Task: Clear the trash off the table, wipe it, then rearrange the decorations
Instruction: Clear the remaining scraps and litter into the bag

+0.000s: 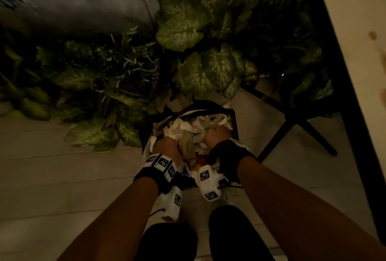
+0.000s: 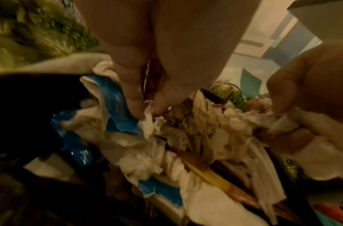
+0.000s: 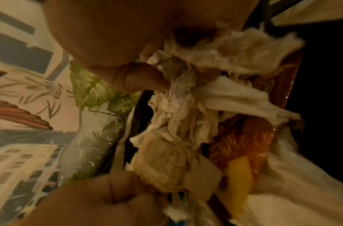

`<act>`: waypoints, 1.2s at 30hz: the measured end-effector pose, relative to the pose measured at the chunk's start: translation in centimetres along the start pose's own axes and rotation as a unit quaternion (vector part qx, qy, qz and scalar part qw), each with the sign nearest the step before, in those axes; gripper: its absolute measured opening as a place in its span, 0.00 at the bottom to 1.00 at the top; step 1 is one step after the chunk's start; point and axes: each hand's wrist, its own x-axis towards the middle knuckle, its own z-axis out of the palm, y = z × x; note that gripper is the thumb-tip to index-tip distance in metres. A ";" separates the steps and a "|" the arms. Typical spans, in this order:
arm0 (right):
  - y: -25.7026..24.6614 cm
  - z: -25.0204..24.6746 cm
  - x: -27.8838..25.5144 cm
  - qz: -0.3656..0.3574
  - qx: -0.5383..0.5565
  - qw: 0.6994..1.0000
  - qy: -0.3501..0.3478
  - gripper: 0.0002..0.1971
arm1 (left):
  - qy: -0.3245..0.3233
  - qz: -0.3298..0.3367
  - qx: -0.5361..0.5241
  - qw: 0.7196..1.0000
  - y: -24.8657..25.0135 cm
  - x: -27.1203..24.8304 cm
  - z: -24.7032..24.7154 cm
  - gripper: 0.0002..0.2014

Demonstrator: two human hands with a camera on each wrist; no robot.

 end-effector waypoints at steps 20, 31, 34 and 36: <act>0.0 0.9 -2.6 -0.106 0.157 0.982 0.005 0.29 | 0.005 0.007 -0.226 0.974 -1.5 -4.1 -2.8 0.28; -0.9 -4.6 -19.7 -0.130 0.185 0.974 -0.024 0.13 | 0.077 0.061 -0.264 0.959 0.5 -14.3 -11.2 0.17; -1.2 -7.6 -24.1 -0.185 0.160 0.969 -0.028 0.11 | 0.103 0.104 -0.248 0.958 2.5 -16.6 -13.7 0.11; -0.5 -10.4 -26.8 -0.223 0.143 0.964 -0.027 0.10 | 0.116 0.133 -0.246 0.953 4.1 -18.1 -15.0 0.09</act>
